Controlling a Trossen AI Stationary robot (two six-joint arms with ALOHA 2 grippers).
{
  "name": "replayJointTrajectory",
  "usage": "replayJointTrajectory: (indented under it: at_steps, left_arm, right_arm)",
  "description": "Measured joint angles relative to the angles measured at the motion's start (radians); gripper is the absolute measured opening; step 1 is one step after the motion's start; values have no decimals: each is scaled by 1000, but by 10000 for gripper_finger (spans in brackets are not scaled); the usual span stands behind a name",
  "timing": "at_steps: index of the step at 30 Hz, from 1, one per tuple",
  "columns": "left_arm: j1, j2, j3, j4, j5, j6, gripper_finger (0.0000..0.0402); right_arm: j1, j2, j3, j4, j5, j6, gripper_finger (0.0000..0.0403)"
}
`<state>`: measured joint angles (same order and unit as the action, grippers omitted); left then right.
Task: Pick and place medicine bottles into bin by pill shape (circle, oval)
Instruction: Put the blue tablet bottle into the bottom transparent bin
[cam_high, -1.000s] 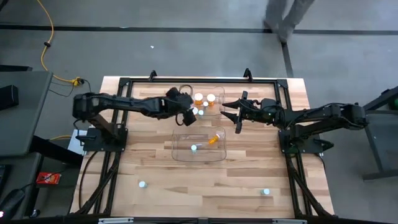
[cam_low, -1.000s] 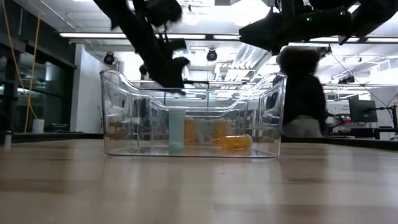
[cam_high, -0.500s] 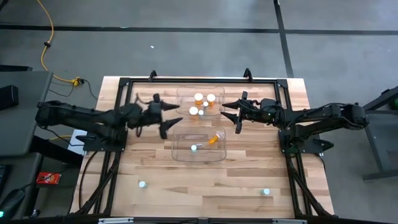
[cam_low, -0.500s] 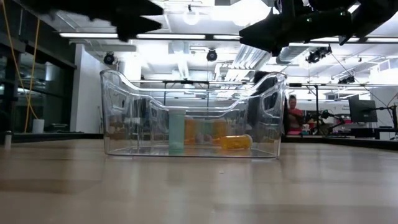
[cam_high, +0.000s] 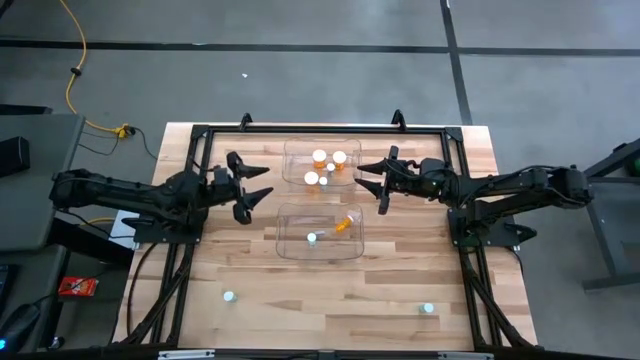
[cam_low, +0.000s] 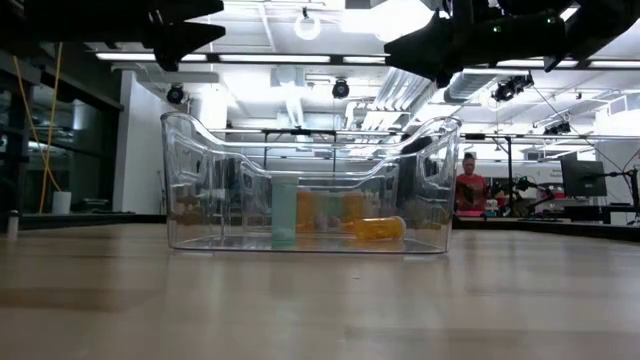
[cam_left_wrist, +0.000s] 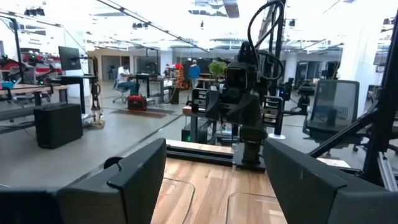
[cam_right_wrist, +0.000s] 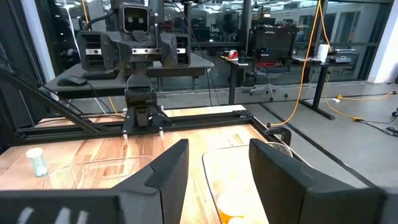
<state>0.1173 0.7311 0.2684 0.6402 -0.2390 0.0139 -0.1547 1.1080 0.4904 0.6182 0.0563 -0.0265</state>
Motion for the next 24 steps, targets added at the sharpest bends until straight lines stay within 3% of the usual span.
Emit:
replayJointTrajectory:
  at_steps: [10, 14, 17, 20, 24]
  left_arm:
    - [0, 1, 0, 0, 0, -2, 256]
    - [0, 1, 0, 0, 0, -1, 256]
    - [0, 2, 0, 0, -2, 21, 256]
    - [0, 2, 0, -11, -4, 24, 256]
    - [0, 2, 0, -15, -4, 24, 256]
  right_arm:
    - [8, 0, 1, 38, -3, 60, 161]
    - [51, 0, 66, -17, -5, 107, 161]
    - [112, 0, 135, -182, 15, 78, 161]
    - [186, 0, 209, -386, 98, 81, 161]
    - [308, 0, 316, -787, 200, 245, 161]
